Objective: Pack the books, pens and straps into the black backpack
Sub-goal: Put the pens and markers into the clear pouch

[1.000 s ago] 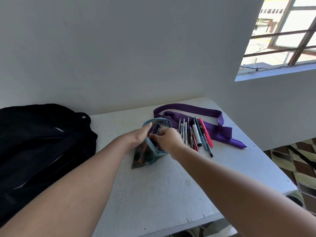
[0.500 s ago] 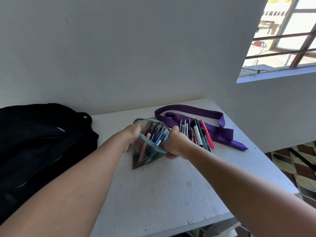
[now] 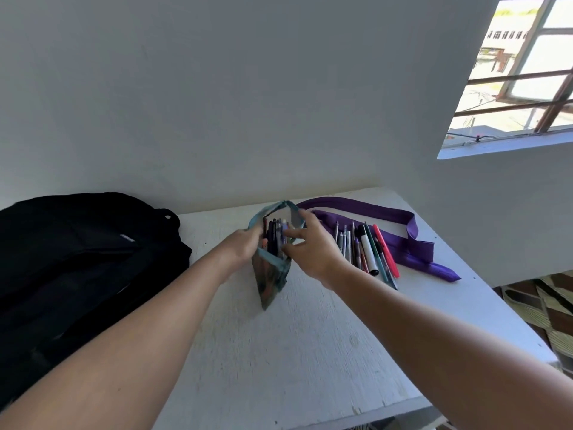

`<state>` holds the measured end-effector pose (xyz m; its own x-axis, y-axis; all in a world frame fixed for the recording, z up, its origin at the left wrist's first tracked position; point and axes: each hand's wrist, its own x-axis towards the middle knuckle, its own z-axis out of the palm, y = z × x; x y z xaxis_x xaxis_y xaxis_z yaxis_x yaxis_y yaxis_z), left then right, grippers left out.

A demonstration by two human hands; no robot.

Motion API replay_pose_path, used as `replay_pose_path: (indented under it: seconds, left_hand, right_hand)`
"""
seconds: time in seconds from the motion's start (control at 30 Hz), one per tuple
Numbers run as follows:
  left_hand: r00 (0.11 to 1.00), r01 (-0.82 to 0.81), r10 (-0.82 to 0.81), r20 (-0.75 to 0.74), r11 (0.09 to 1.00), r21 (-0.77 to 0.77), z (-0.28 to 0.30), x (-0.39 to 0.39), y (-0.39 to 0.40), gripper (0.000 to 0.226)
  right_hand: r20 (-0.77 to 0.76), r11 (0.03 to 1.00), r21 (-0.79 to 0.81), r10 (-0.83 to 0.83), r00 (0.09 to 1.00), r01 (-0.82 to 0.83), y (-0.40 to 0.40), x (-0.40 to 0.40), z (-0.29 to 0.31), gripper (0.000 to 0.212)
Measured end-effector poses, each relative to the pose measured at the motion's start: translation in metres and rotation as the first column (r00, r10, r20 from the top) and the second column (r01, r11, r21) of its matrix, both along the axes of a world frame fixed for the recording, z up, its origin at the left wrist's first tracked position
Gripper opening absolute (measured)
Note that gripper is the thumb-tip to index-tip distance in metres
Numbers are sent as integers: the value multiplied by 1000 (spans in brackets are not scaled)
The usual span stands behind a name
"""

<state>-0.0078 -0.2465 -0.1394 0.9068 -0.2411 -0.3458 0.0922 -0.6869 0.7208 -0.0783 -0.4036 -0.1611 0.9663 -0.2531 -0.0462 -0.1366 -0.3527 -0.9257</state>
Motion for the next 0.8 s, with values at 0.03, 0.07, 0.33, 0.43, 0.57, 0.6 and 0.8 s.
replay_pose_path:
  seconds: [0.03, 0.07, 0.33, 0.43, 0.57, 0.6, 0.8]
  left_hand:
    - [1000, 1, -1, -5, 1000, 18, -3, 1, 0, 53]
    - [1000, 0, 1, -18, 999, 45, -6, 1, 1, 53]
    - [995, 55, -44, -84, 989, 136, -23, 13, -15, 65]
    - [994, 89, -77, -81, 984, 155, -23, 17, -17, 59]
    - [990, 118, -104, -94, 979, 167, -29, 18, -21, 67]
    - [992, 113, -100, -81, 979, 172, -31, 18, -21, 66]
    - [992, 112, -99, -77, 977, 184, -34, 20, -23, 62]
  right_hand:
    - [-24, 1000, 6, 16, 1000, -16, 1, 0, -2, 90]
    - [-37, 999, 17, 33, 999, -32, 1, -1, -4, 91]
    - [-7, 991, -96, -99, 995, 97, -25, -13, -8, 49]
    - [-24, 916, -341, -232, 972, 210, -50, -14, -9, 19]
    - [-62, 716, -670, -320, 945, 199, -81, -12, -13, 22]
    - [-90, 693, -700, -326, 941, 173, -86, -10, -16, 26]
    - [-216, 603, -798, -289, 933, 3, -79, -1, -11, 42]
